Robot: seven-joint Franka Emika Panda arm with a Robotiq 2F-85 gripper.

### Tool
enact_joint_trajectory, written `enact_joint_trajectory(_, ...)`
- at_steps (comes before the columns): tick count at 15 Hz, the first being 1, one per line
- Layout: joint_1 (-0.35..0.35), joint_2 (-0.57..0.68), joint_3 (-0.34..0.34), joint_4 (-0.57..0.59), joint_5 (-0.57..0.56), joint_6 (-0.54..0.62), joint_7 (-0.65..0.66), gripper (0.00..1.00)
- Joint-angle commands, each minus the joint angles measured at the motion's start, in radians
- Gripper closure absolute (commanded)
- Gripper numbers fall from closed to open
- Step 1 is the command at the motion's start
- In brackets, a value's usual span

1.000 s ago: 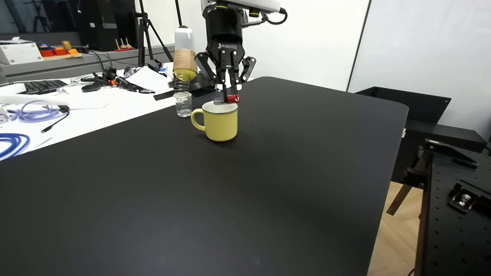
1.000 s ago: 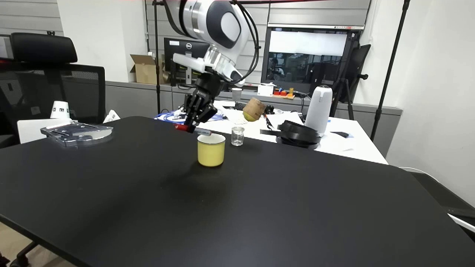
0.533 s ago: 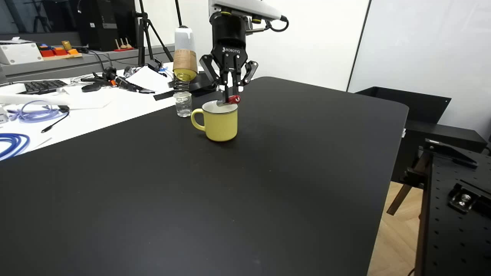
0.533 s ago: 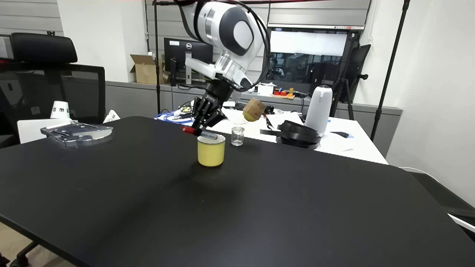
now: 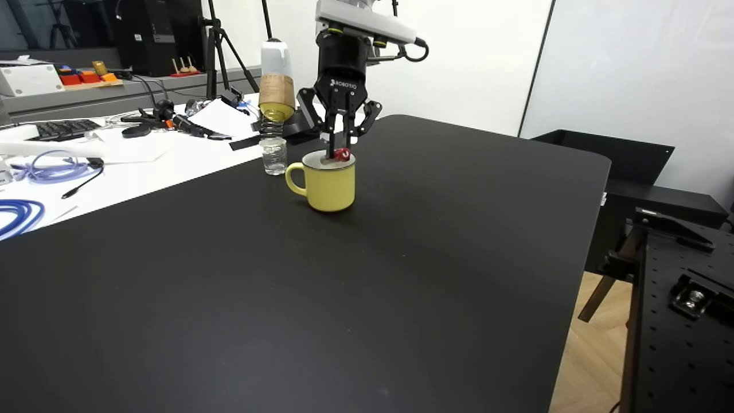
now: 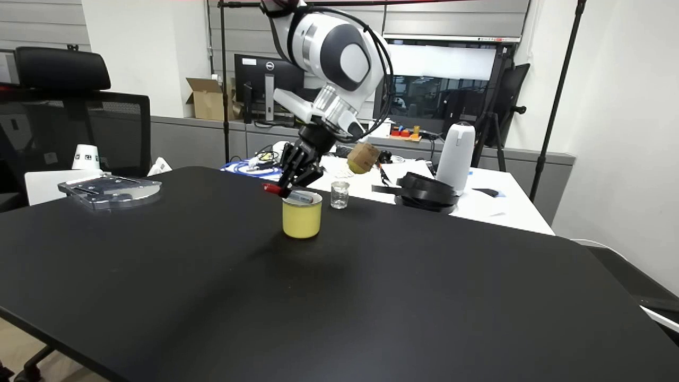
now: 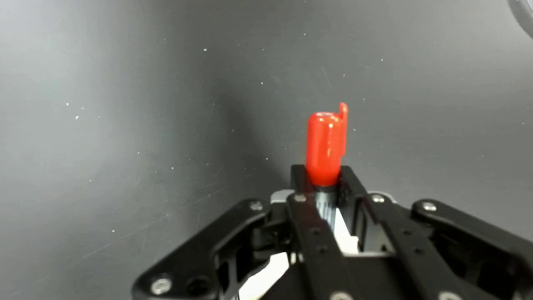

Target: Put the pen in the cup

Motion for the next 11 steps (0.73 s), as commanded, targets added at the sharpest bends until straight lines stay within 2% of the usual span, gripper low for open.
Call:
enact_joint_trajectory(1, -0.025, 0.035, 0.009, 0.056, 0.049, -0.025, 0.025, 0.48)
enact_joint_trajectory(5, -0.032, 0.043, 0.008, 0.063, 0.075, -0.015, 0.024, 0.19)
enact_joint_trajectory(8, -0.016, 0.016, 0.004, 0.042, 0.047, 0.009, 0.009, 0.01)
enact_joint_trajectory(11, 0.012, -0.041, 0.006, 0.003, 0.006, 0.030, -0.010, 0.00)
